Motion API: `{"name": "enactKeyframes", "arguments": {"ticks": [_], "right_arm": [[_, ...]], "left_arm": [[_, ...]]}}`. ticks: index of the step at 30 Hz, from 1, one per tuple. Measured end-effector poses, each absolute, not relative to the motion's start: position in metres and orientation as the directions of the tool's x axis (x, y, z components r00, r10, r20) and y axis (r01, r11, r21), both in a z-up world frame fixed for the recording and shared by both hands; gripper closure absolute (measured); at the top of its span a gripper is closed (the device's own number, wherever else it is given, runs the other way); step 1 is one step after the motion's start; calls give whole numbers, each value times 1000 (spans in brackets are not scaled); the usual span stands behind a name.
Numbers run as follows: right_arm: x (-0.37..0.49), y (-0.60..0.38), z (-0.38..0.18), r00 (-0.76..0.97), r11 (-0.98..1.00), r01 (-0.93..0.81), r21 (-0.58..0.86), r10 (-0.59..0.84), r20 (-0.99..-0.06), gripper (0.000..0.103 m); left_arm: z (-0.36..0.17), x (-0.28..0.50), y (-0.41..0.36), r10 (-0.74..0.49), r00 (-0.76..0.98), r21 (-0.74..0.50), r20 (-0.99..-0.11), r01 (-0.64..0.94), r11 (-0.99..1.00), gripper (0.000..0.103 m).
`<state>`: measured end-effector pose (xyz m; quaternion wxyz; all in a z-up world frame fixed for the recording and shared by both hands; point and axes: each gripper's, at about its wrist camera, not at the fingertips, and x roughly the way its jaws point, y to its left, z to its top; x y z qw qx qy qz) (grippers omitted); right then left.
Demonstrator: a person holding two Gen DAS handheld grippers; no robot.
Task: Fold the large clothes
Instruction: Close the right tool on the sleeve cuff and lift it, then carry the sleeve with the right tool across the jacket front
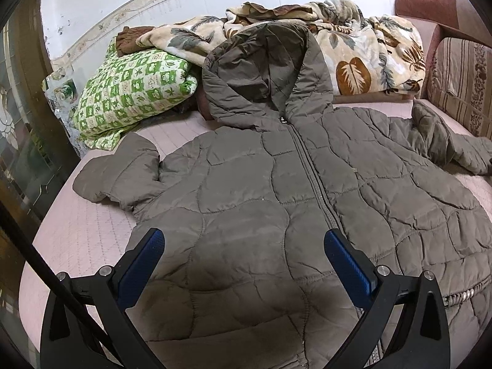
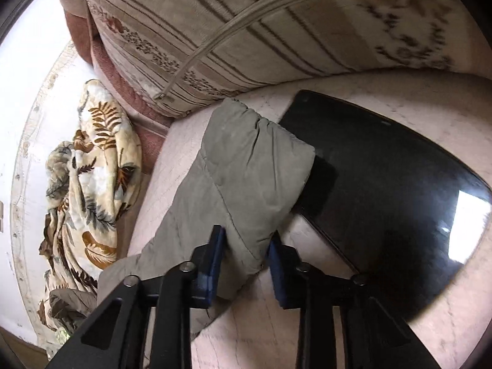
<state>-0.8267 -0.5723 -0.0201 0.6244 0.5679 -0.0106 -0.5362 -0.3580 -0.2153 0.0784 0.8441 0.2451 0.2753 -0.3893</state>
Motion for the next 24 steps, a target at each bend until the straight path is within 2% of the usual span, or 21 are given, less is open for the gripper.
{"name": "enactKeyframes", "arguments": {"ticks": [3,12,18,24], "right_arm": [[-836,-567,-15,438,-166,636,753,-726,-530,91],[-853,-544,52,404,-40,645,763,-829,-386,93],[-809,-522,116,472,147,692,707,-833,-288,93],[-746,-495,175,600,340,669,661,-772,-210,93]], "left_arm": [[78,-357,-215,-522,546,199,-655,791,579,0],[80,-352,-212,-525,546,173,-653,783,598,0],[86,-341,-205,-523,567,157,-637,759,632,0],[96,-328,-190,-524,582,129,-622,736,665,0]]}}
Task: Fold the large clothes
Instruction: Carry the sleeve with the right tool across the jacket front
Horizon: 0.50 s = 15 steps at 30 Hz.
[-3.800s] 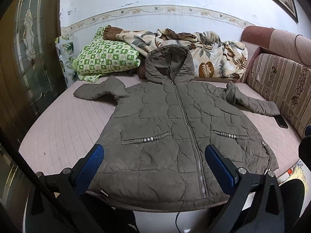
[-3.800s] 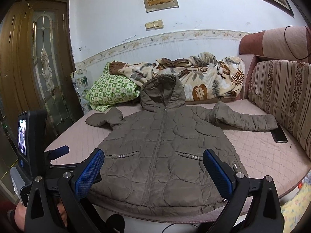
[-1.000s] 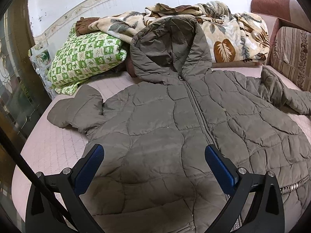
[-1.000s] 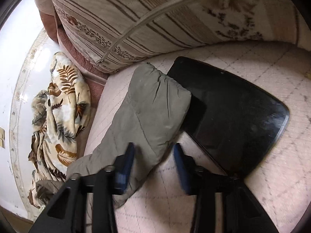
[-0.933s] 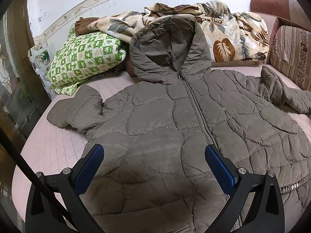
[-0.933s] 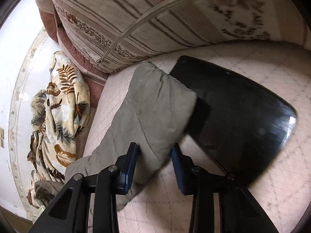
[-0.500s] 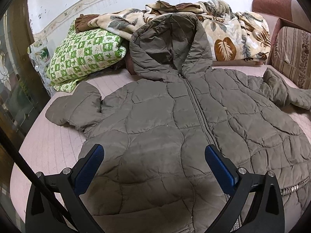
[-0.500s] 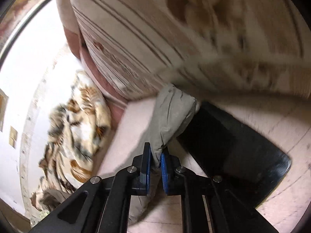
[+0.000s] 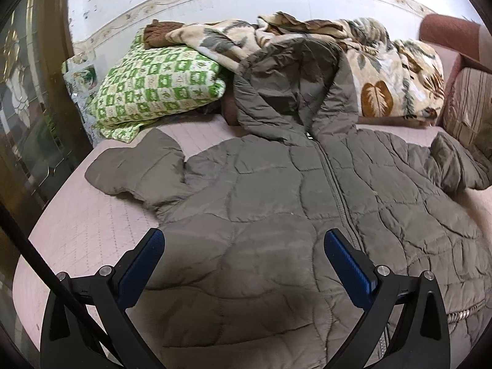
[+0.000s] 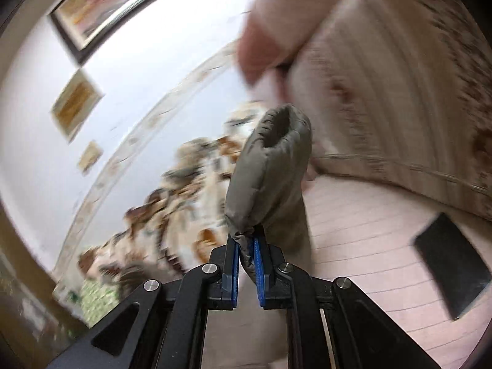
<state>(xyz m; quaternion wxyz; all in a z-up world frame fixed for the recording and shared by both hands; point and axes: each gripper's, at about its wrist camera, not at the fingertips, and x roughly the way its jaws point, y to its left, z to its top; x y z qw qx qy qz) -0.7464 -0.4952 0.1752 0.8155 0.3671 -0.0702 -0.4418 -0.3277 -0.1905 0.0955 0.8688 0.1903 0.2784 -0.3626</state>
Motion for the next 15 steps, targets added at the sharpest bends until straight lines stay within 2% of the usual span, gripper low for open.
{"name": "enactKeyframes", "arguments": {"ticks": [8,15], "right_arm": [[-629,-452,221,765,554,584,593,-621,-172,93],[-513,-404,202,852,690,521,503,-456,-257,93]], "left_arm": [[107,-310,-165,-525,598,94,-605,708,700,0],[110,-293,-146,-516,604,64,-607,685,726,0]]}}
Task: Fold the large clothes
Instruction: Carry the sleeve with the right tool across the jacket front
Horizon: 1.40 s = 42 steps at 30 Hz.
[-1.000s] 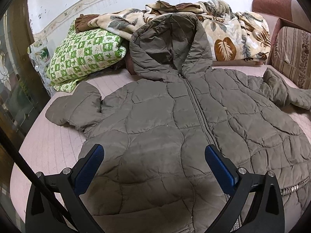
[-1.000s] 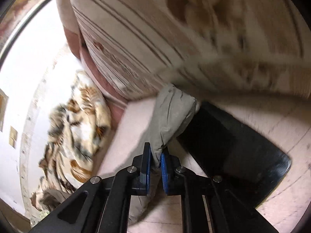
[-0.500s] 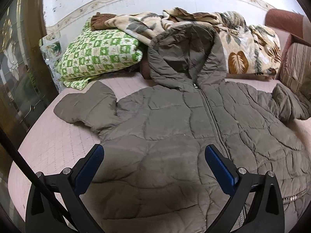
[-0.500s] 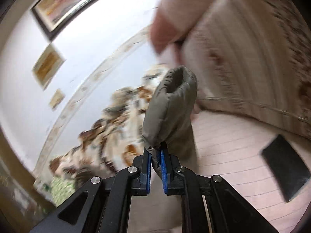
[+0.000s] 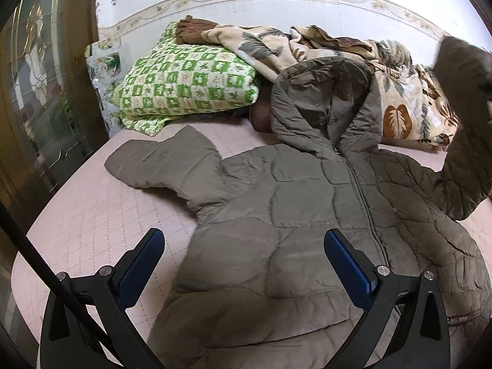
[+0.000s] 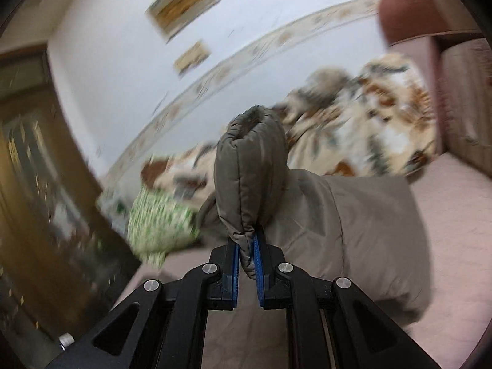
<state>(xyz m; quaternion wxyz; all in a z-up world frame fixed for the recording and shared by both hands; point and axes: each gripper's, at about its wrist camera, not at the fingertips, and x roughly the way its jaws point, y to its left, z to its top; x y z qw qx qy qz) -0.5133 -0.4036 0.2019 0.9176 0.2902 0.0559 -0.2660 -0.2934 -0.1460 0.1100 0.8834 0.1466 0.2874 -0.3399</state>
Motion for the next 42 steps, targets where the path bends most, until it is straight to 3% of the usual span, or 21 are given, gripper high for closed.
{"name": "enactKeyframes", "arguments": {"ticks": [8,18,22,26,27,29,32,35,37,42], "right_arm": [[-408,-365,111,870,734,451,508,-237,-432,94],[-352,-355,33,815,702,469,535,-110,-570,91],[-346,-357,26,768,713,473,518,-45,-639,74],[-370,-352,45,804,760,389,521,-3,-595,47],[-376,-351,49,809,769,378,516,-4,-587,47],[-399,-355,65,837,790,362,494,-43,-546,47],[-432,-383,80,814,771,482,416,-218,-538,47],[-458,-430,77,719,689,636,348,-364,-592,61],[-468,-459,66,646,638,708,303,-413,-642,63],[-479,-506,25,531,567,783,258,-391,-752,70]], "left_arm": [[108,-280,-135,-496,608,47,-620,660,750,0],[103,-274,-142,-481,602,47,-638,653,756,0],[103,-271,-150,-482,597,37,-641,651,758,0],[103,-270,-159,-481,602,35,-637,646,763,0],[103,-269,-162,-479,604,35,-637,644,765,0],[100,-267,-170,-476,604,37,-640,643,765,0],[93,-264,-186,-456,605,66,-653,645,762,0],[82,-259,-207,-445,570,78,-690,671,738,0],[74,-255,-221,-439,544,78,-715,686,723,0],[48,-242,-249,-393,493,89,-776,702,706,0]]}}
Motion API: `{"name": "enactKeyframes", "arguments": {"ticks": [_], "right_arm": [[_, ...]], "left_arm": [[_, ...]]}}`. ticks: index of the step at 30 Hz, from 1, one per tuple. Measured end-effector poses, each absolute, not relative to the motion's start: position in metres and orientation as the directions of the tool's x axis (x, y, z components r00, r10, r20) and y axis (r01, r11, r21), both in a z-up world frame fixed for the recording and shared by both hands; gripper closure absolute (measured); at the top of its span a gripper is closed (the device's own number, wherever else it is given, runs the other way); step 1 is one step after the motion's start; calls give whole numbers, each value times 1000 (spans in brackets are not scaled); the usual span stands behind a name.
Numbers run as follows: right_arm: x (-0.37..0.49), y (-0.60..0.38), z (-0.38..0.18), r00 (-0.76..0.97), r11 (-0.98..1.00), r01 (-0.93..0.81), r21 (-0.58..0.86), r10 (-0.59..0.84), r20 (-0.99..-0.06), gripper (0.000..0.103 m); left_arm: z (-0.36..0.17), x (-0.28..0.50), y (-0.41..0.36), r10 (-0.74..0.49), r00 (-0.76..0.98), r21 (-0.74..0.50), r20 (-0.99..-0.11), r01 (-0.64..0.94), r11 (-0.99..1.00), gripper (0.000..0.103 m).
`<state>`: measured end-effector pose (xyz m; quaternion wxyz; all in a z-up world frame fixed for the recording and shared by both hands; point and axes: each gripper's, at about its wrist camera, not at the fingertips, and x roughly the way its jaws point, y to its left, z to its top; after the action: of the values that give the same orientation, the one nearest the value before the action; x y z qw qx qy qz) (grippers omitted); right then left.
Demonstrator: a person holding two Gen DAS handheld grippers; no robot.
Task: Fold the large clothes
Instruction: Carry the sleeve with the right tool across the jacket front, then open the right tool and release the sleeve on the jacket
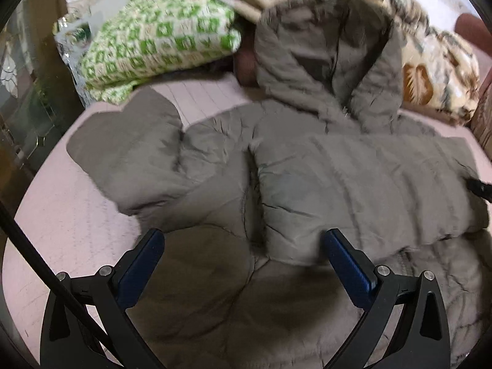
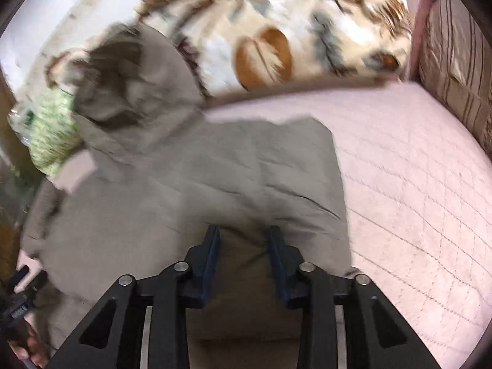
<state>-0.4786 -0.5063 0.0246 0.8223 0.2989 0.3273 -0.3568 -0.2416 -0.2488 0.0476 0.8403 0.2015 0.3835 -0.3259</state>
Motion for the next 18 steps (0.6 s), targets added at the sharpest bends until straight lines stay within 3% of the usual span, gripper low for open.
{"name": "enactKeyframes", "arguments": {"ticks": [5,8,14,18], "right_arm": [[-475,-511,6,496,579,784,222,-370,-785,70],[-477,-504,22,483,563,801,206,-402,-778,70],[-491,-437,63,587,588,763,270,-453,-671,65],[-471,-408,65,586,635,743,213,-462,-666,64]], "left_arm": [[21,-225,-258,-359,394,28,-846,705,709,0],[30,-229,-254,-382,408,23,-829,707,707,0],[65,-236,-233,-470,473,-10,-745,697,717,0],[62,-230,-229,-462,468,-20,-753,686,727,0]]}}
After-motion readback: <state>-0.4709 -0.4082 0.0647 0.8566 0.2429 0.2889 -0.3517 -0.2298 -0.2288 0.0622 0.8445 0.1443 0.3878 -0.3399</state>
